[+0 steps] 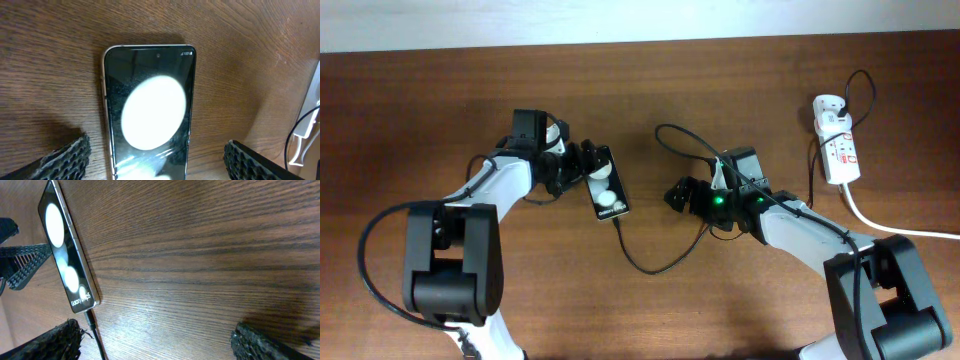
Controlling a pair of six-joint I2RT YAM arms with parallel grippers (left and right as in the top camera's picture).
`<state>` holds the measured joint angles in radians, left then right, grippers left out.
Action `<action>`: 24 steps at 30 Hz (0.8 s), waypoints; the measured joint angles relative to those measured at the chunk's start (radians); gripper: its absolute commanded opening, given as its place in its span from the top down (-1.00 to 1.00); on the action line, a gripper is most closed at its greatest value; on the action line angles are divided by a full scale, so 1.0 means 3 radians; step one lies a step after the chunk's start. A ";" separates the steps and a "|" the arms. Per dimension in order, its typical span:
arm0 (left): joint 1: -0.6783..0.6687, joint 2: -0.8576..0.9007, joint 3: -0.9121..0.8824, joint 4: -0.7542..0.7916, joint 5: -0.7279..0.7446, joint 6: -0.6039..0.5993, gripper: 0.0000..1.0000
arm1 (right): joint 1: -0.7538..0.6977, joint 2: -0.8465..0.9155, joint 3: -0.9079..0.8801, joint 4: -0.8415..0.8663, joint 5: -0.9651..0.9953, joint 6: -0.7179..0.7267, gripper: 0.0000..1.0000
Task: Plug charger to phone and switch on socket
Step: 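Lower the phone onto the table with the left gripper and release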
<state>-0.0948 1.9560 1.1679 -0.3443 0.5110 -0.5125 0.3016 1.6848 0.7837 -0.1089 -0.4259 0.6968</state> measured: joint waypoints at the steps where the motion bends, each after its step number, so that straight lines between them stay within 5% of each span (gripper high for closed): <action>1: -0.0014 0.0000 0.0000 0.0027 -0.0018 -0.0001 -0.99 | 0.0000 0.0000 0.0000 0.0000 -0.0001 -0.0001 -0.97; 14: -0.0469 0.0001 -0.0004 0.0240 -0.0123 0.0137 -0.99 | 0.0000 0.0000 0.0000 0.0000 -0.0004 -0.0005 -0.97; 24: 0.0112 -0.0062 -0.0006 -0.0099 -0.0089 0.0149 -0.99 | 0.0000 0.0000 0.0000 0.0000 -0.0004 -0.0004 -0.98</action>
<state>-0.0612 1.9373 1.1660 -0.3740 0.4843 -0.4679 0.3016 1.6848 0.7837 -0.1089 -0.4271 0.6956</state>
